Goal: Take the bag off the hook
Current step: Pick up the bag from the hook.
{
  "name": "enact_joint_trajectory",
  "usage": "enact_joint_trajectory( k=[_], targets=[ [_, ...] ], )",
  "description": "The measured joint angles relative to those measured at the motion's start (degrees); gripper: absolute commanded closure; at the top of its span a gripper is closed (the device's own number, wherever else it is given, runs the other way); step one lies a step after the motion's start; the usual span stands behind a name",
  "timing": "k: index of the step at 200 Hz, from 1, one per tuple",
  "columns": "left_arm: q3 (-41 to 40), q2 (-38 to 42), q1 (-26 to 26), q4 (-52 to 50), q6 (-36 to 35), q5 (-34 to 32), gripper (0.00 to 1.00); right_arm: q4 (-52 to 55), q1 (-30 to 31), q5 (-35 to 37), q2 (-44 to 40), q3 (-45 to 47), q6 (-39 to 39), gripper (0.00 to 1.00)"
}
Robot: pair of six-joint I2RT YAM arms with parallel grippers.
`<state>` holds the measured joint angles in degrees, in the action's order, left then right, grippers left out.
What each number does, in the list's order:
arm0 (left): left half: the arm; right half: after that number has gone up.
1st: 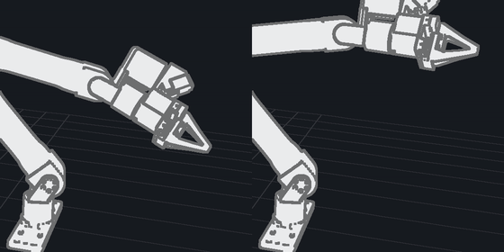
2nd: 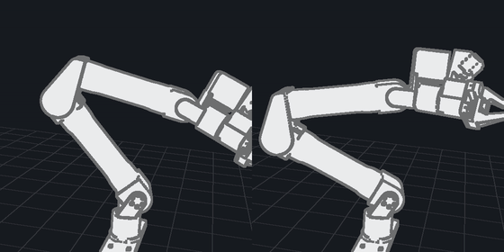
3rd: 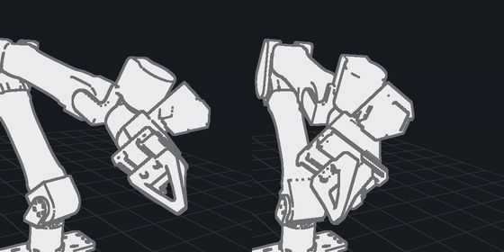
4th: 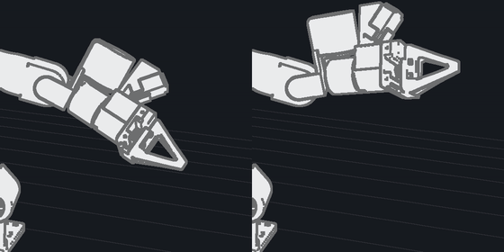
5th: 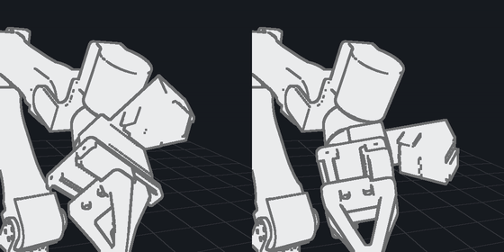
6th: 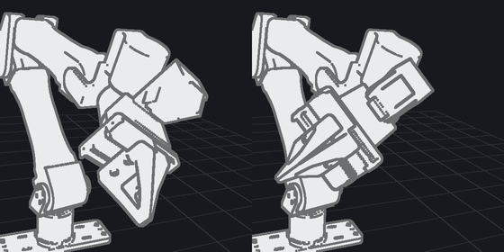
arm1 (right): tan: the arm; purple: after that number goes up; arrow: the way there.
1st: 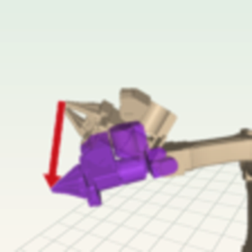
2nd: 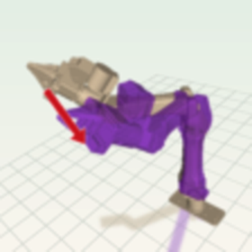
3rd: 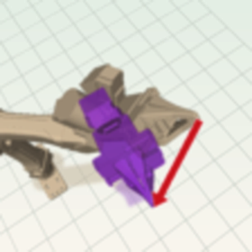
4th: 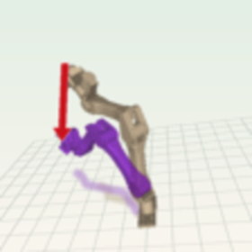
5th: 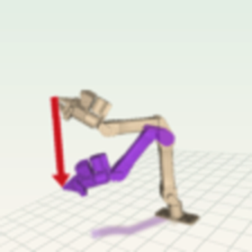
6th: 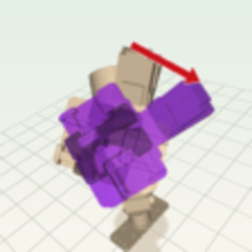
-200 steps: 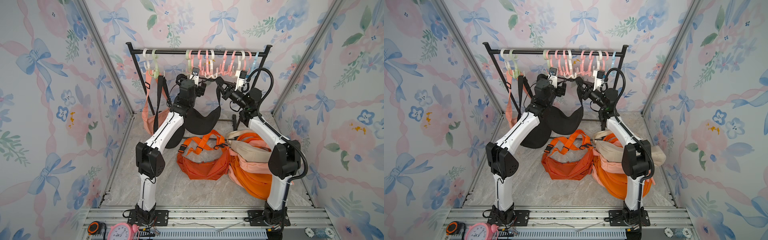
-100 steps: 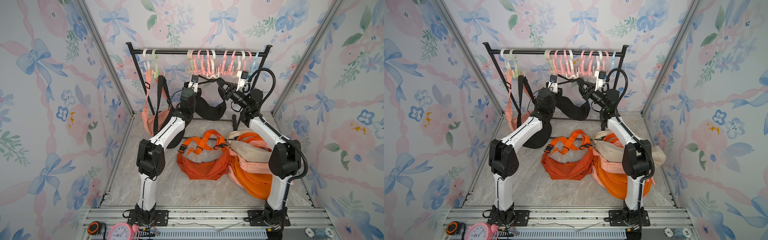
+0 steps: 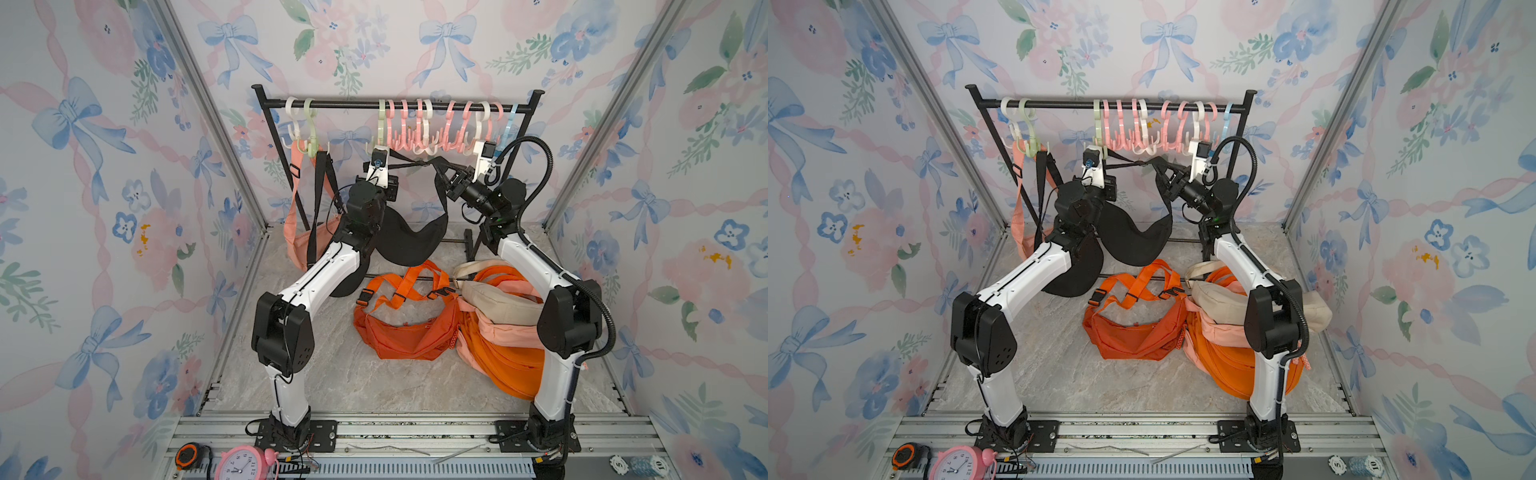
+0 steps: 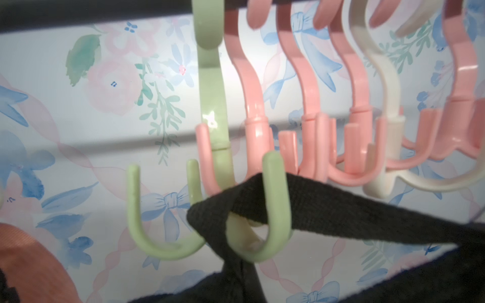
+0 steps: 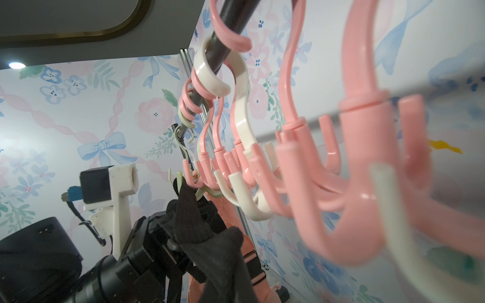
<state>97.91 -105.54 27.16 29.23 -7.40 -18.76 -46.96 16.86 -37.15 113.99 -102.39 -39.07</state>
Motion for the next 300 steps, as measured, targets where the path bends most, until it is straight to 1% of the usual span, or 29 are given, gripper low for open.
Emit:
enact_joint_trajectory(
  k=[29,93,148,175,221,260,276,300],
  targets=[
    [-1.90,2.99,-0.07,0.28,0.44,0.22,1.00,-0.50,0.96,-0.17,-0.11,0.04,0.02,1.00],
    [-4.72,6.45,-0.81,-0.09,1.29,1.09,1.00,-0.44,2.62,-0.15,-1.07,0.17,0.13,1.00],
    [-10.56,14.58,-0.74,-0.17,1.27,3.02,1.00,-0.42,5.05,-0.15,-6.21,2.84,1.66,1.00],
    [-13.35,18.71,0.04,-0.15,0.48,3.19,1.00,-0.37,6.51,-0.04,-9.81,5.70,2.75,1.00],
    [-18.73,25.68,1.38,-0.48,-1.73,3.17,1.00,1.60,10.01,1.53,-16.70,12.07,7.96,1.00],
    [-22.16,31.36,2.99,-2.10,-3.61,3.45,1.00,7.39,14.12,3.78,-24.13,16.81,16.26,1.00],
    [-23.26,33.42,4.85,-3.10,-5.49,2.99,1.00,9.75,15.82,4.63,-27.12,18.56,19.50,1.00],
    [-23.82,35.63,9.01,-3.87,-8.28,3.02,1.00,12.22,18.01,6.12,-31.28,21.49,23.45,1.00]
  ],
)
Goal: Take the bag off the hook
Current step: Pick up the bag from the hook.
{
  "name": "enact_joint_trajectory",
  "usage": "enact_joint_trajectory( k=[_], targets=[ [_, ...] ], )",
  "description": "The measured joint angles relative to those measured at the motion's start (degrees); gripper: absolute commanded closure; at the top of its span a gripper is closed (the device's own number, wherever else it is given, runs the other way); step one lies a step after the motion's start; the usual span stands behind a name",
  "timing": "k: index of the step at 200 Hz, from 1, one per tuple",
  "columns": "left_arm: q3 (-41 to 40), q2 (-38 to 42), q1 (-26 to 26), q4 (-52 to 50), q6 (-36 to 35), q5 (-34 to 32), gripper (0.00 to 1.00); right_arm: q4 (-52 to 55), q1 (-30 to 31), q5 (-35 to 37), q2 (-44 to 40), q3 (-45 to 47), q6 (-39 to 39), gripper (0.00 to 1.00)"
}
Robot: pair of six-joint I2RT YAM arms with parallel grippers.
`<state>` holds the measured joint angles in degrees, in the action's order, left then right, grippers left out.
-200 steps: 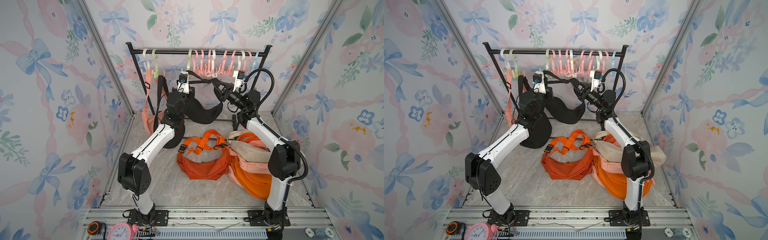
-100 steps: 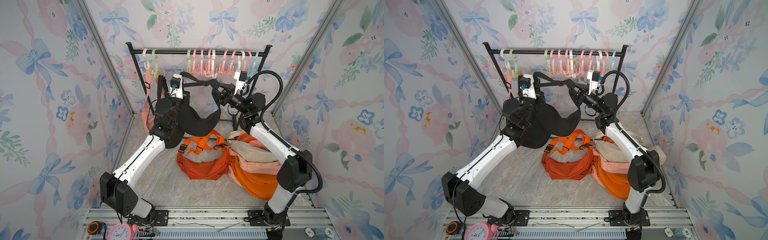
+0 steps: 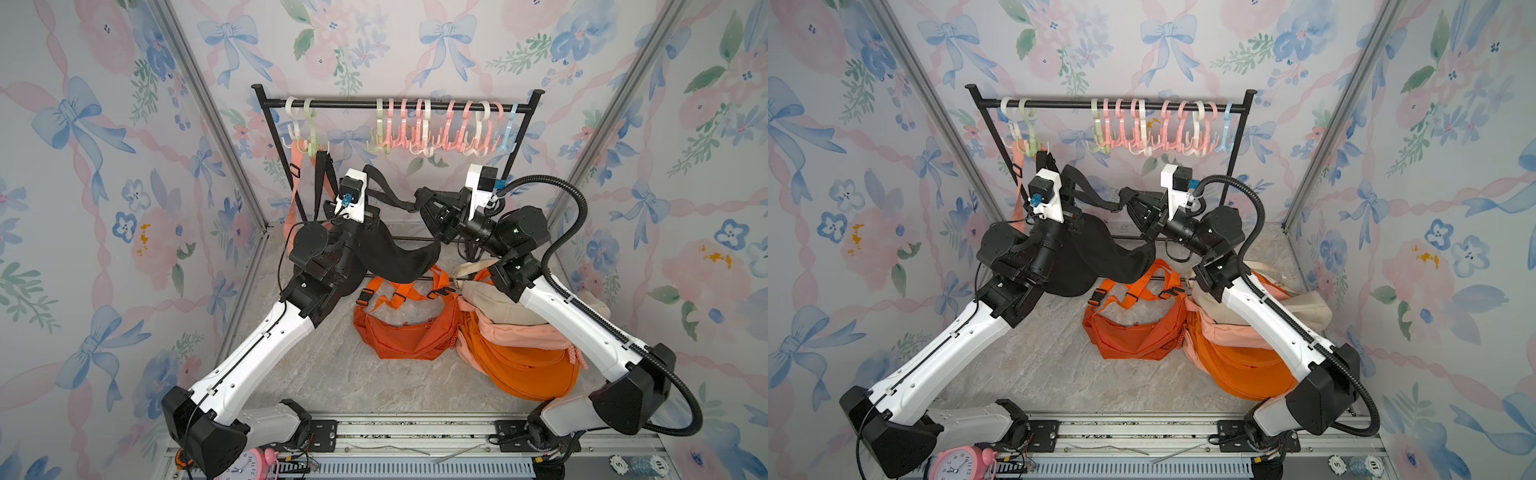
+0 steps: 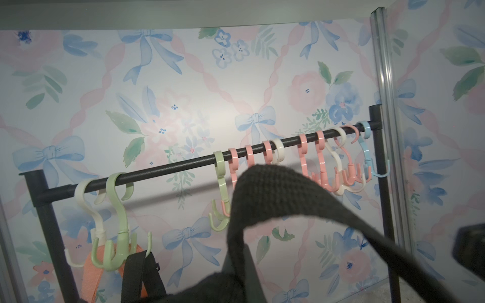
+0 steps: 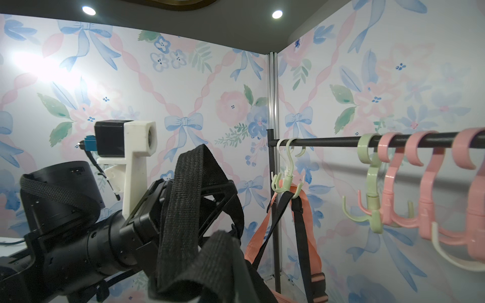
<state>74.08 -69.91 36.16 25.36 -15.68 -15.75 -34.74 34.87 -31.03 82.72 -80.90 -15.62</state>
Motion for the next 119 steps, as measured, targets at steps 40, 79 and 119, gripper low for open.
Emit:
enact_joint_trajectory(
  k=[40,79,119],
  targets=[
    [-4.74,6.54,4.90,-1.09,-1.46,-0.13,1.00,4.63,3.85,2.86,-7.02,6.08,6.05,1.00],
    [-10.34,14.51,8.68,-3.52,-1.20,-0.42,1.00,9.07,7.23,5.44,-15.37,11.69,11.54,1.00],
    [-12.07,20.44,14.49,-9.46,-0.63,-0.33,1.00,11.56,11.67,10.40,-23.63,17.73,16.28,1.00]
  ],
)
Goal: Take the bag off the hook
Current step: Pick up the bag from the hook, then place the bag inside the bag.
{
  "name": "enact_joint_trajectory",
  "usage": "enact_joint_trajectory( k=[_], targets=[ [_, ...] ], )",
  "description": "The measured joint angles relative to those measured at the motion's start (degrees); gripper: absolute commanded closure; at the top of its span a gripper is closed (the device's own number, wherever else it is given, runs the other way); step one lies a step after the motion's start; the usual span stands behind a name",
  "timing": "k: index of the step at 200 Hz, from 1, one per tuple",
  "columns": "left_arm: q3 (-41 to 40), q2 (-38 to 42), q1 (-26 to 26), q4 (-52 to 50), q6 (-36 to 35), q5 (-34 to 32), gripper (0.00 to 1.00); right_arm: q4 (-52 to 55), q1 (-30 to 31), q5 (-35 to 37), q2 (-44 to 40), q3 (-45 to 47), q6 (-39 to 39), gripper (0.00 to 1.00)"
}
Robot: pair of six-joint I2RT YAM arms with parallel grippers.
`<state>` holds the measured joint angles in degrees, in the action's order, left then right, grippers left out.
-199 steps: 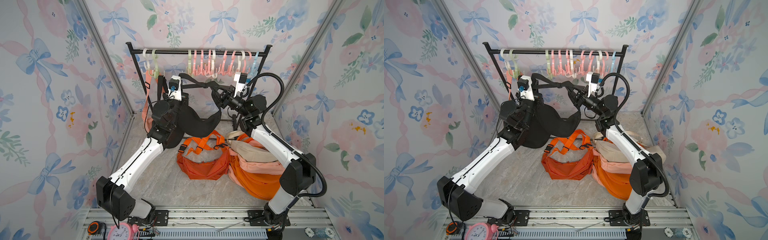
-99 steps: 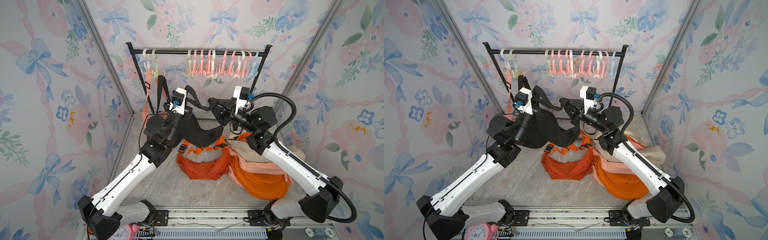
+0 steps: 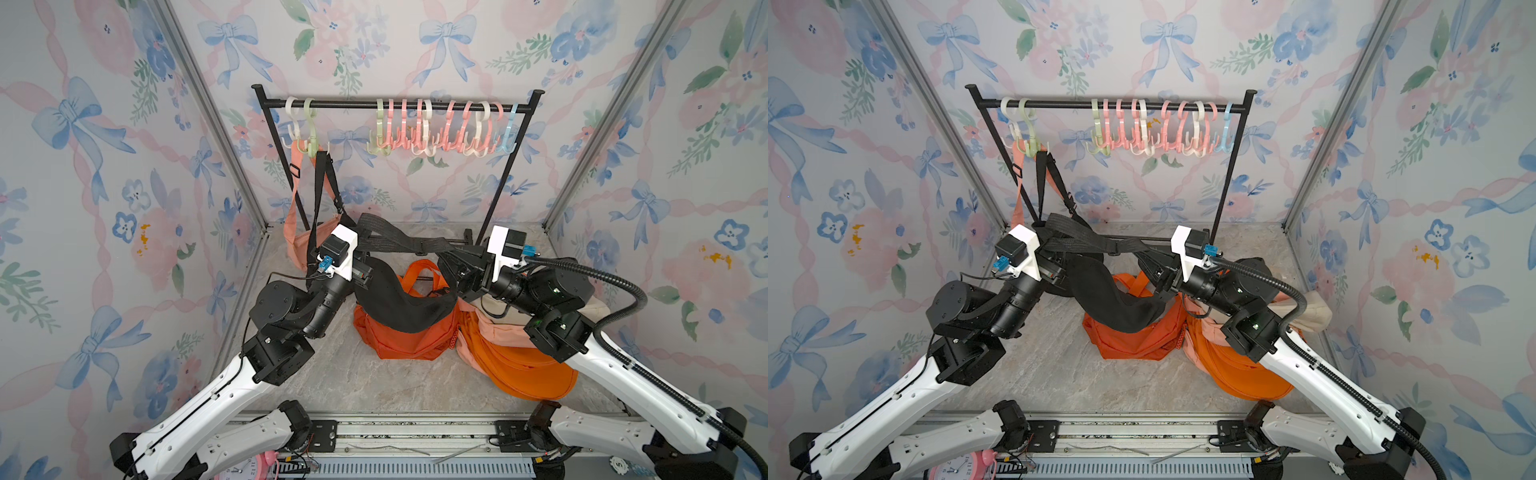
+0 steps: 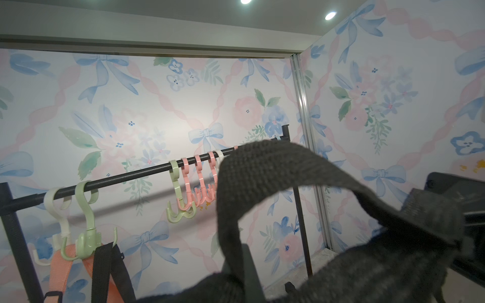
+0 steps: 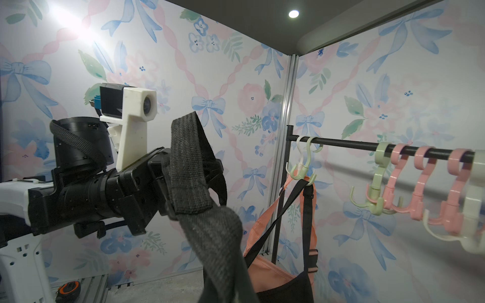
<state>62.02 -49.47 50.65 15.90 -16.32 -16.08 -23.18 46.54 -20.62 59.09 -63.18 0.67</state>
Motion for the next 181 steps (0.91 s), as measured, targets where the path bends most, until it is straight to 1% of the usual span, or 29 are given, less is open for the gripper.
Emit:
enact_joint_trajectory(
  k=[19,45,65,86,106,137,158,181],
  targets=[
    [-1.42,1.66,3.04,-2.78,0.00,-0.83,1.00,0.39,1.64,2.19,-2.54,3.30,1.31,1.00],
    [-3.76,3.06,6.82,-5.92,0.07,-3.19,1.00,1.11,2.16,5.05,-4.15,6.45,1.57,1.00],
    [-5.35,3.50,8.09,-7.91,1.22,-6.32,1.00,2.27,2.32,8.04,-4.61,7.50,1.51,1.00],
    [-6.19,1.49,8.15,-8.79,2.67,-11.10,1.00,3.08,2.05,13.18,-4.35,7.85,1.18,1.00],
    [-7.85,-1.77,6.03,-8.28,4.85,-12.87,1.00,2.95,-0.20,16.26,-2.82,8.66,-0.76,1.00],
    [-12.44,-6.71,-2.23,-7.26,12.11,-11.47,1.00,2.36,-7.50,18.12,2.89,10.91,-7.02,1.00],
    [-14.88,-10.05,-4.07,-4.44,15.50,-10.75,1.00,2.36,-10.08,18.36,7.48,12.52,-9.70,1.00],
    [-15.28,-15.52,-5.01,-0.50,17.55,-10.34,1.00,1.36,-12.57,18.97,11.23,13.35,-11.21,1.00]
  ],
)
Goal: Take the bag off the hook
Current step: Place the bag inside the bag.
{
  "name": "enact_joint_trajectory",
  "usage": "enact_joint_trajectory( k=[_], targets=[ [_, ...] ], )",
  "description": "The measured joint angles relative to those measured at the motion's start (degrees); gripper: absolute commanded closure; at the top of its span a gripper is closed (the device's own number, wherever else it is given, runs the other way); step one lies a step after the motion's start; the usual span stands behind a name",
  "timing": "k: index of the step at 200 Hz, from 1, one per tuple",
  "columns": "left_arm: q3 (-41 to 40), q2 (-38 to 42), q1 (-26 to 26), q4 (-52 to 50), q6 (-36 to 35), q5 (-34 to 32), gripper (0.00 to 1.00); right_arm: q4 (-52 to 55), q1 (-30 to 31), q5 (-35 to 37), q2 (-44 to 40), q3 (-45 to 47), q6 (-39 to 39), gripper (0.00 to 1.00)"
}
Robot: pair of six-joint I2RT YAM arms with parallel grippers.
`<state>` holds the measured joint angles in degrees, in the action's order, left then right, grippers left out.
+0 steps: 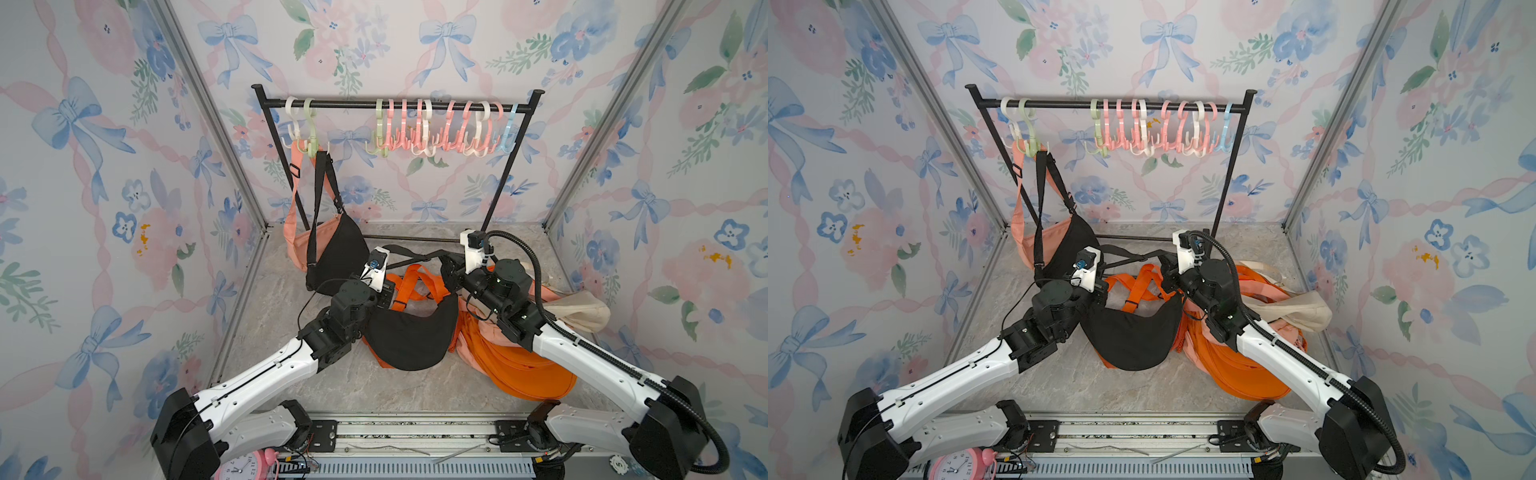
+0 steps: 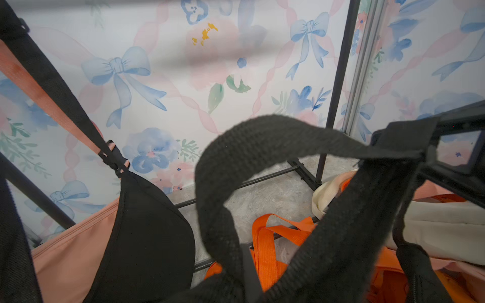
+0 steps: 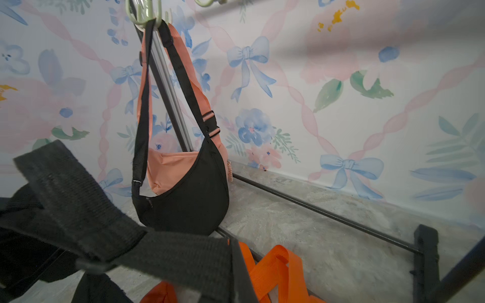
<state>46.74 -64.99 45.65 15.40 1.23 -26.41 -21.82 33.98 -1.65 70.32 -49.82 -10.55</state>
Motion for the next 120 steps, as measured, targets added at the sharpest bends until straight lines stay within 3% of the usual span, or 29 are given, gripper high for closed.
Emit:
enact_joint_trajectory(
  k=[43,89,109,120],
  targets=[
    [0.33,-11.58,-2.64,6.29,2.95,1.18,1.00,-4.46,-4.02,0.52,5.86,0.15,-2.12,1.00],
    [4.15,-24.11,-5.25,8.37,5.53,5.44,1.00,-4.50,-6.10,6.14,11.17,0.46,-3.69,1.00],
    [7.50,-28.37,-5.33,6.47,6.54,8.07,1.00,-4.44,-7.78,7.56,12.76,0.46,-4.11,0.94],
    [8.66,-29.70,-5.35,5.62,7.06,9.66,0.94,-4.44,-8.76,7.74,13.90,0.46,-4.55,0.91]
  ],
)
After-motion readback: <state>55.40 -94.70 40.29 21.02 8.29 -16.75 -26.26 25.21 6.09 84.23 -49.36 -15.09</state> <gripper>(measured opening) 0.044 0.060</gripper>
